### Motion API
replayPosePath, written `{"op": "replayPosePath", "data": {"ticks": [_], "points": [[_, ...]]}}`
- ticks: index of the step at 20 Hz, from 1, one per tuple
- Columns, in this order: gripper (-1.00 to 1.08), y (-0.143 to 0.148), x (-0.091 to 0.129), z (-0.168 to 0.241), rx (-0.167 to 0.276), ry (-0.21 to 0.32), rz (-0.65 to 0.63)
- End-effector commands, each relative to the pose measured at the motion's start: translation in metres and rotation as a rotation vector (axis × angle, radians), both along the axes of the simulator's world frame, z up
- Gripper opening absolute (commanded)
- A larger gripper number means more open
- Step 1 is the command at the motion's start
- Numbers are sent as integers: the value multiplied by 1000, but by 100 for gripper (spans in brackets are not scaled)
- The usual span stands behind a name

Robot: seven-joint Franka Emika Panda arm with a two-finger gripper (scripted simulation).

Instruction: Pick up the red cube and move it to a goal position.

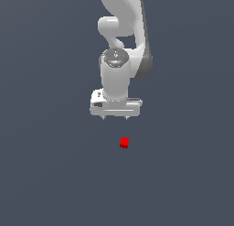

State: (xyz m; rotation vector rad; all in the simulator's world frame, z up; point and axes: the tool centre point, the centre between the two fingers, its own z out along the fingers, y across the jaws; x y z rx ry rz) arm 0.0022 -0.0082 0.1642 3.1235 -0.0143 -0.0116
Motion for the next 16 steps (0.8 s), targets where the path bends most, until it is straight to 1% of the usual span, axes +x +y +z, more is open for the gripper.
{"op": "replayPosePath", "data": {"ticks": [1,8,16], "points": [[100,0,0,0,0,0,0],[100,5,4,-13,1,-1,-23],[100,20,20,-59,6,-4,-99]]}}
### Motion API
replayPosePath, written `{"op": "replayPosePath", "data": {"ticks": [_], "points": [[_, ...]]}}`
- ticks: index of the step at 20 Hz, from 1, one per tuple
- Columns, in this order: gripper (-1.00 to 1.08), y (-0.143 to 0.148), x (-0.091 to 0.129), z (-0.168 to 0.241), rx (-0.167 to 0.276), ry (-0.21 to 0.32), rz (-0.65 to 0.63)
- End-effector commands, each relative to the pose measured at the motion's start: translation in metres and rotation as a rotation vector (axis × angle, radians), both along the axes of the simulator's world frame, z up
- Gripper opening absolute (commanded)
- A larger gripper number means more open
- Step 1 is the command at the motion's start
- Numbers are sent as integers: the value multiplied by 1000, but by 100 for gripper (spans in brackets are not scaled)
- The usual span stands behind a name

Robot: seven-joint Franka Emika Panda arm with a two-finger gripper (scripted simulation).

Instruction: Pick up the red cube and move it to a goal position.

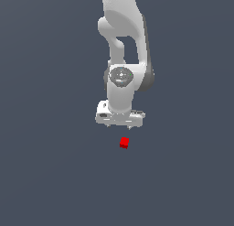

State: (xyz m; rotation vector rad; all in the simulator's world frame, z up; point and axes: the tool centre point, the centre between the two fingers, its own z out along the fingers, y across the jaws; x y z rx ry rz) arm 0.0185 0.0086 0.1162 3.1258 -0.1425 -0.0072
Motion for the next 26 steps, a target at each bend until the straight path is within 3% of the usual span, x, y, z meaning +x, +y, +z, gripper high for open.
{"op": "replayPosePath", "data": {"ticks": [1,12,25,26], "points": [[100,6,6,-18,2,-1,-30],[100,26,34,-84,10,-5,-144],[100,29,41,-96,12,-6,-166],[-100,29,41,-96,12,-6,-166]]}}
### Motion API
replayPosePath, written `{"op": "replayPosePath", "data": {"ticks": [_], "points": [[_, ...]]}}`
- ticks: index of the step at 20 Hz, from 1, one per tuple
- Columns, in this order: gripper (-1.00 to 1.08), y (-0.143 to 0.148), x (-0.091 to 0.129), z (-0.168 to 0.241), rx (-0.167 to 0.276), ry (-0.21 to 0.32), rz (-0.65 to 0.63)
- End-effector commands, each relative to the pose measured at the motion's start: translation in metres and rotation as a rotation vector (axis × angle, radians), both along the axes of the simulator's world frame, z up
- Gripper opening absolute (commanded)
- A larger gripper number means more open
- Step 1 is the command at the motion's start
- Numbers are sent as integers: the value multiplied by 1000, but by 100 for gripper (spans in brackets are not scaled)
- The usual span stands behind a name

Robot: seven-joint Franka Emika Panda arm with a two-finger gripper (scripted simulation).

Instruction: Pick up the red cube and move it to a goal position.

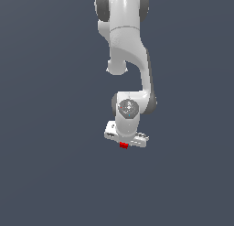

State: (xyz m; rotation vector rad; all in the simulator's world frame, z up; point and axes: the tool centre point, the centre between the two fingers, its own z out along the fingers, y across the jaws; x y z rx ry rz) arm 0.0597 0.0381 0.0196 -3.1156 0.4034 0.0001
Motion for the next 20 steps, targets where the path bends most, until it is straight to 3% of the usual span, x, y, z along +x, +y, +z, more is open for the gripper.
{"op": "replayPosePath", "data": {"ticks": [1,13,20], "points": [[-100,0,0,0,0,0,1],[-100,0,0,4,0,0,1],[-100,-2,3,36,0,0,0]]}}
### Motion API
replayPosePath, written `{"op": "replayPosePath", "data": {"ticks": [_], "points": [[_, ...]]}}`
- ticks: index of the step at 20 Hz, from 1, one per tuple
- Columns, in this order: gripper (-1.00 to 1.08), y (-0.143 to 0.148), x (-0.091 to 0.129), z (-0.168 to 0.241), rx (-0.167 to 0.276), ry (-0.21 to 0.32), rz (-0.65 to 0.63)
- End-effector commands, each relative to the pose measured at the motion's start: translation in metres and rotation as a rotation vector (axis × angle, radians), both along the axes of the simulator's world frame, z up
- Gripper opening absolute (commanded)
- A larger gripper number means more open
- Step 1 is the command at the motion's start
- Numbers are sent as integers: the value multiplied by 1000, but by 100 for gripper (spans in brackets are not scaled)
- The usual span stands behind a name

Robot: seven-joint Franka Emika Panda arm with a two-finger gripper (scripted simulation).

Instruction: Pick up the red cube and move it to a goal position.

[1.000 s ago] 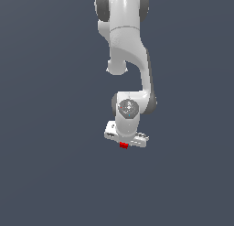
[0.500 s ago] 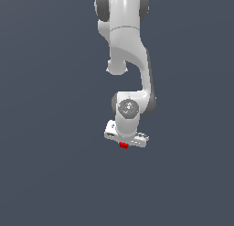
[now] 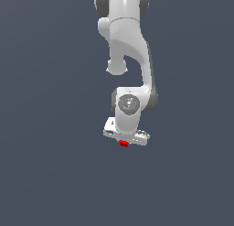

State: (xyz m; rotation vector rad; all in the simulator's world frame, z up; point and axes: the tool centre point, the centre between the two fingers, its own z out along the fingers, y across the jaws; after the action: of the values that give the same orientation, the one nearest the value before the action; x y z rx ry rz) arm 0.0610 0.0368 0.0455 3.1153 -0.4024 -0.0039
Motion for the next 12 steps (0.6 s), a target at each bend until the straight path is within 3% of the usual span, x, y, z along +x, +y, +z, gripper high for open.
{"op": "replayPosePath", "data": {"ticks": [1,12], "points": [[-100,-1,2,18,0,-2,0],[-100,-6,13,132,0,-2,0]]}}
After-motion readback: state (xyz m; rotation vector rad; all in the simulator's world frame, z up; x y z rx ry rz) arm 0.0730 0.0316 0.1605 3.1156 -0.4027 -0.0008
